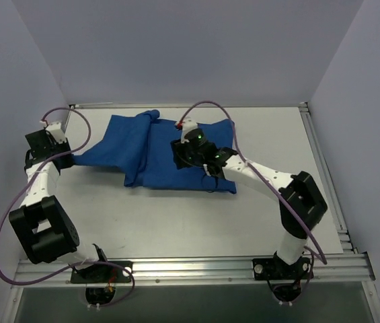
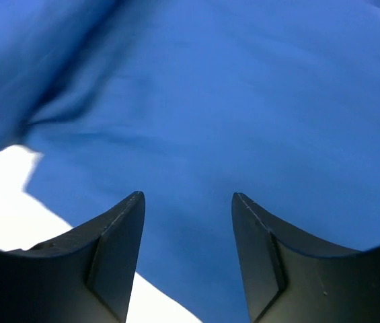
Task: Open and lay out the surgical kit
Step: Open the surgical kit at the center of the board.
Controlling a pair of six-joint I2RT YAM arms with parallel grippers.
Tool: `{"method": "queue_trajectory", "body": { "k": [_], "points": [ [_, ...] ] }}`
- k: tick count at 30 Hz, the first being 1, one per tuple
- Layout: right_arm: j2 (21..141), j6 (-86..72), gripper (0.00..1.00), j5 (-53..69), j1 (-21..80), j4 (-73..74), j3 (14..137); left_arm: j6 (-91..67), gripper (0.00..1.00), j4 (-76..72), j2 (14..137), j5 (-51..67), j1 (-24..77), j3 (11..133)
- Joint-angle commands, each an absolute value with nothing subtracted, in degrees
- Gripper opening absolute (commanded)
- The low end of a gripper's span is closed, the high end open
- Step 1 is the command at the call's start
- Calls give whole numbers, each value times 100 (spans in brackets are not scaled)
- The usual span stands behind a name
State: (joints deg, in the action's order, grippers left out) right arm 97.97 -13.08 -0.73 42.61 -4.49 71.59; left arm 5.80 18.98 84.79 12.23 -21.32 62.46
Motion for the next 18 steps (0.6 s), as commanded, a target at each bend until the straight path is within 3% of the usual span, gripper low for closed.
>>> {"method": "queue_trajectory", "body": {
  "k": [1,8,18],
  "points": [
    [10361,-625,51,-491,4971,-186,7882,914,2,1416,8306,1169,-2766,5977],
    [11617,377,60,-1274,6071,466,9105,1555,2,1082,8481,775,-3199,5564],
    [12225,791,60,-2214,6504,729,9589,1696,2,896,8859,782,-3401,5678]
  ]
}}
